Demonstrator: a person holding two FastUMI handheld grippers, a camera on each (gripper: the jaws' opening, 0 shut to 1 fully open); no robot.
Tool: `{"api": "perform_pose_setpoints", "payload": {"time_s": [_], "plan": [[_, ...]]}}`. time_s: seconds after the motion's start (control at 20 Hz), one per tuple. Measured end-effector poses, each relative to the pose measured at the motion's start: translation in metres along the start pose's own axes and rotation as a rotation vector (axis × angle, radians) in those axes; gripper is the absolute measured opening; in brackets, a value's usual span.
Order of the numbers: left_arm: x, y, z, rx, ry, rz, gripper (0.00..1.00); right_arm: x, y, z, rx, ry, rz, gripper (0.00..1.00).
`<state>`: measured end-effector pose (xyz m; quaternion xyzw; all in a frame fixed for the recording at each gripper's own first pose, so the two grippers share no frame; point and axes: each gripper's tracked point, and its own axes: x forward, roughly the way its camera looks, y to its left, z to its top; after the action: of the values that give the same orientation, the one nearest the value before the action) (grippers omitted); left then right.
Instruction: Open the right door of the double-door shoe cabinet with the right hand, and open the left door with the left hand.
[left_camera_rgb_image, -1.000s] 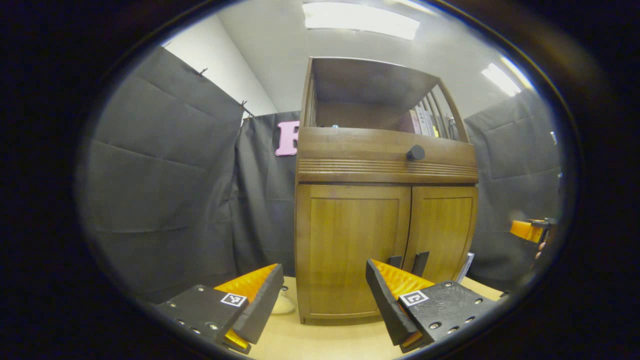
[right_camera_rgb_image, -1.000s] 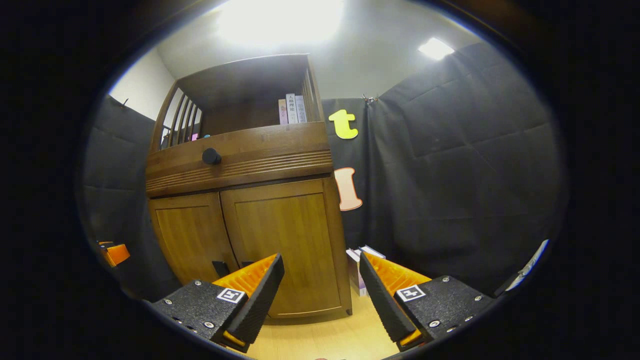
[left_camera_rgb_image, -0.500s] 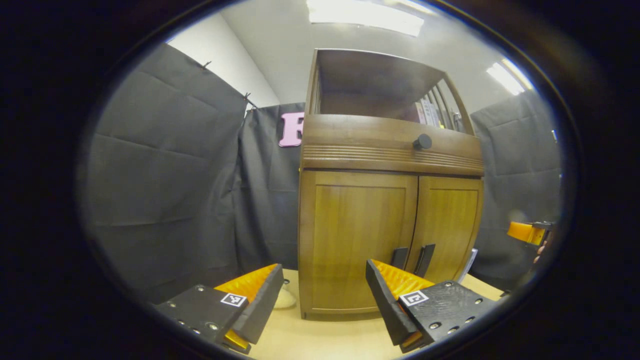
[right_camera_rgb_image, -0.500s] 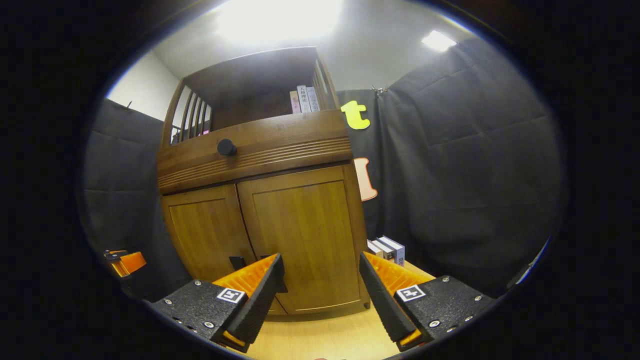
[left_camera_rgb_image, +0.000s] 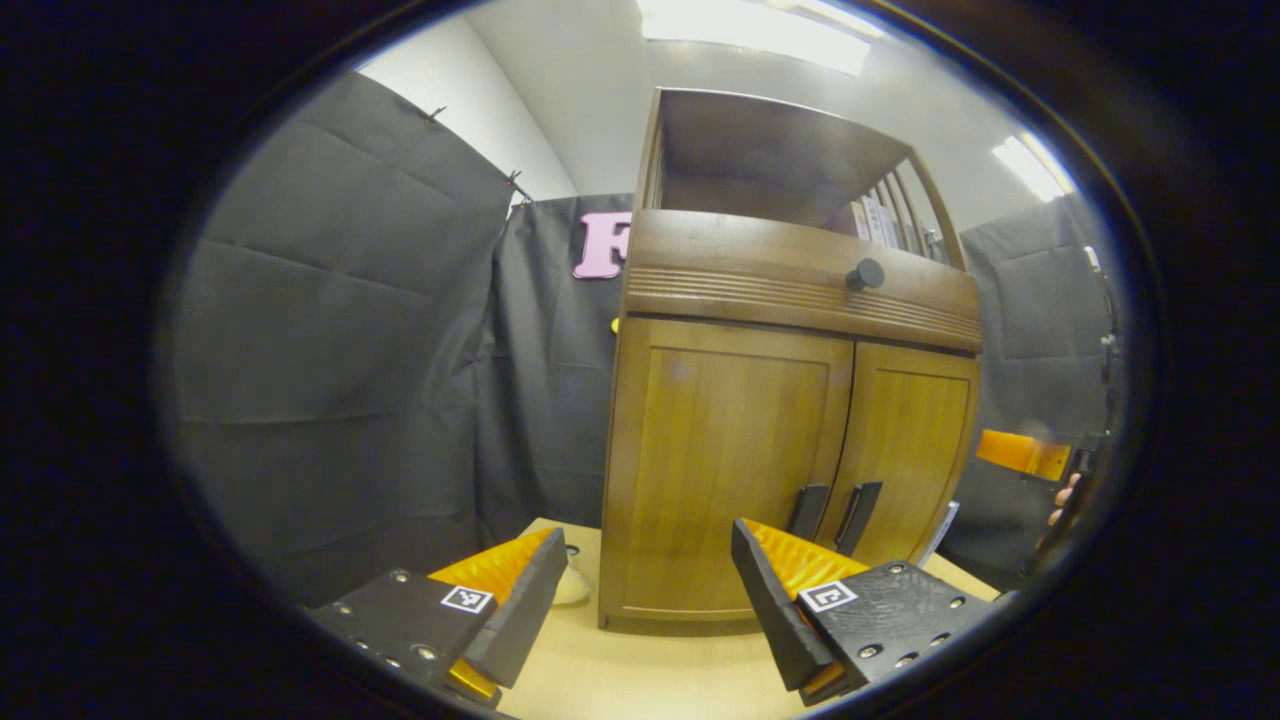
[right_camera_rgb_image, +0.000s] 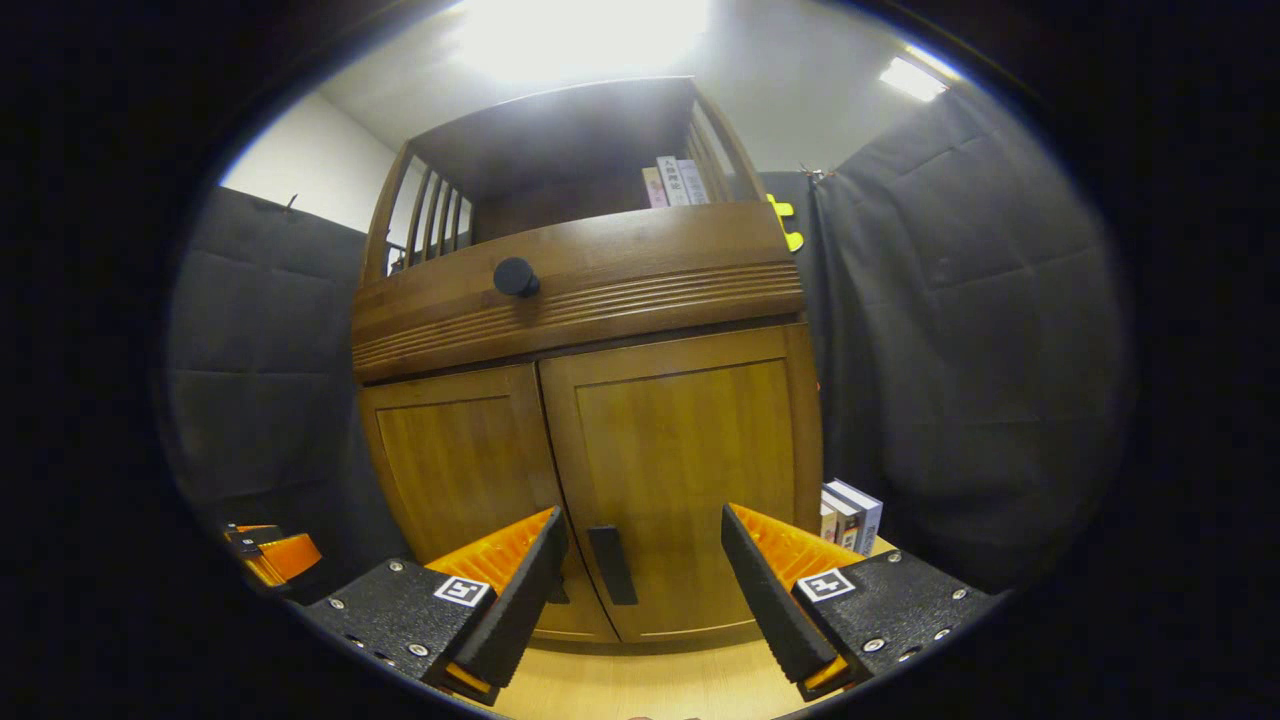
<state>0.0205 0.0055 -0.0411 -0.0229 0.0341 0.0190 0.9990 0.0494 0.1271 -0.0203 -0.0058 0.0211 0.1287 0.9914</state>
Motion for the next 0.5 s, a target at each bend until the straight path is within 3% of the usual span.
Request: {"api": "perform_pose_setpoints", "payload": {"time_s": [0.05,0.3,0.4,0.45,0.5], "plan": [[-0.004,0.003,-0.004,0.000,0.001,0.005,0.95,0.010,0.008,-0.002,-0.002,0.005,0.018,0.93],[-0.006,0.026,-0.018,0.013,0.008,0.043,0.90,0.062,0.032,-0.039,-0.064,0.080,0.040,0.95],[-0.005,0.036,-0.027,0.029,0.020,0.065,0.99,0.080,0.031,-0.053,-0.082,0.106,0.018,0.96],[-0.005,0.040,-0.032,0.031,0.031,0.074,0.99,0.085,0.030,-0.060,-0.087,0.125,0.007,0.96],[-0.004,0.043,-0.037,0.025,0.041,0.078,0.90,0.092,0.028,-0.068,-0.089,0.142,-0.007,0.96]]}}
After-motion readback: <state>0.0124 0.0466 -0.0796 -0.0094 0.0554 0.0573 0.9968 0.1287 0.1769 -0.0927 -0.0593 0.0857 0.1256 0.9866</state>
